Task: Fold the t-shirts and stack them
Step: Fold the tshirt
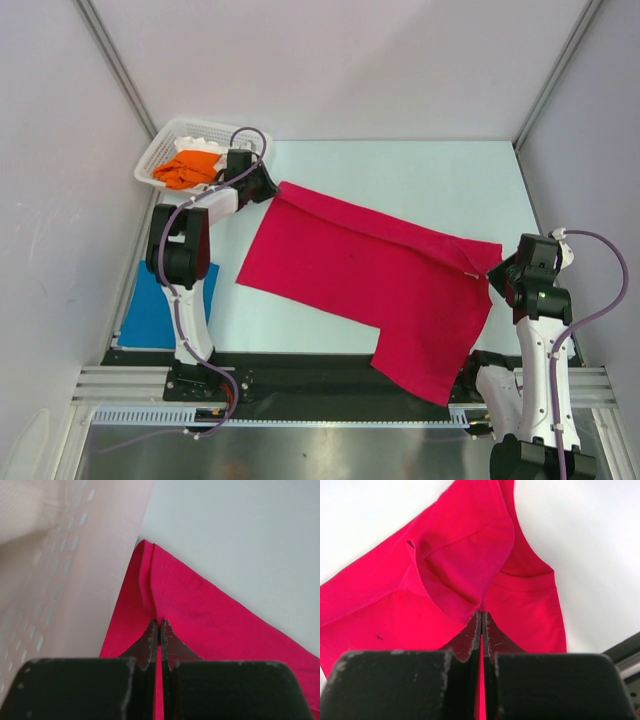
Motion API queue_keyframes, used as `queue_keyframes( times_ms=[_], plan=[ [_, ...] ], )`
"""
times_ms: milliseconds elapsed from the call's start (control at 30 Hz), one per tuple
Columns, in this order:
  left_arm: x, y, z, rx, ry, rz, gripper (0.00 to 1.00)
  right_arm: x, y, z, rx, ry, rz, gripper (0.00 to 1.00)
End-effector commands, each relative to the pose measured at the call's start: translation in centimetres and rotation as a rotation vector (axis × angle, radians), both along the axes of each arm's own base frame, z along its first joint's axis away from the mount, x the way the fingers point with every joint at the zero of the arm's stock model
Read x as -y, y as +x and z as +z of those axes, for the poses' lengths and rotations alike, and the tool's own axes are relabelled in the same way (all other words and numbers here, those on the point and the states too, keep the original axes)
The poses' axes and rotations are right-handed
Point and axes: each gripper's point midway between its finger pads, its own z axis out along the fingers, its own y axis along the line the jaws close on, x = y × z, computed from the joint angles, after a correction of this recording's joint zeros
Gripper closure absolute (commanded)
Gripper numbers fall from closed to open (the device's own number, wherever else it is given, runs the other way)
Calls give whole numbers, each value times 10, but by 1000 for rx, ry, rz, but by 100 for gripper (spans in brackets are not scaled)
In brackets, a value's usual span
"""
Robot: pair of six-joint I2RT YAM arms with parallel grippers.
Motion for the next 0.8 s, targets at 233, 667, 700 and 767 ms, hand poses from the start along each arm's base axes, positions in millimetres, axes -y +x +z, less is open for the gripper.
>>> queue_keyframes(
  times_ms=[233, 667, 700, 767],
  plan=[
    [-15, -6, 2, -17, 38, 38, 99, 8, -3, 5, -9, -9, -62, 100],
    [-19, -8, -11, -46, 57, 51, 98, 10, -6, -1, -34, -8, -85, 100],
    [-19, -9, -12, -48, 59, 50, 97, 10, -5, 0, -31, -7, -86, 100],
    [-18, -9, -13, -49, 61, 51, 97, 10, -6, 0, -31, -10, -87, 100]
  ],
)
